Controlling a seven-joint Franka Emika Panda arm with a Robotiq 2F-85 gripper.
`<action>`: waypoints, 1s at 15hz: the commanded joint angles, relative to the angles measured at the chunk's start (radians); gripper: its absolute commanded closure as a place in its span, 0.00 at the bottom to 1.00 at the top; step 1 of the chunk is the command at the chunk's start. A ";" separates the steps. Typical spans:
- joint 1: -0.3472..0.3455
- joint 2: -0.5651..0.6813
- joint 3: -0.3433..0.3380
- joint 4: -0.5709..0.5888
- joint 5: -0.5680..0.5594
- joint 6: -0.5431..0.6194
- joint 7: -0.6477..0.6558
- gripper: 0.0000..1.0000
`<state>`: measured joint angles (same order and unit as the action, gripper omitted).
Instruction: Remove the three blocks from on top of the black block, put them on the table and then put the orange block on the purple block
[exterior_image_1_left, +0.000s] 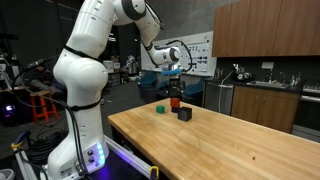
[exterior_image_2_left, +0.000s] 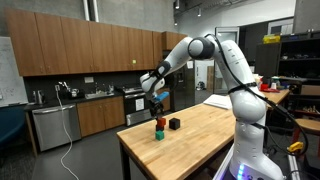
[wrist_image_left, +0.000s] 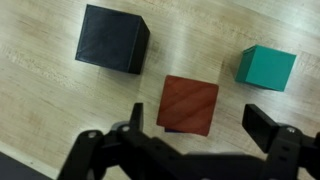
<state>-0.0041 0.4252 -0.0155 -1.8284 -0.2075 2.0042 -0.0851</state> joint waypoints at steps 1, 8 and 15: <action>0.006 -0.053 -0.007 -0.026 0.004 -0.017 0.039 0.00; 0.007 -0.053 -0.005 -0.050 0.011 -0.027 0.077 0.00; 0.009 -0.041 -0.002 -0.066 0.029 -0.029 0.096 0.47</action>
<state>-0.0033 0.3965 -0.0166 -1.8834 -0.1925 1.9914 -0.0088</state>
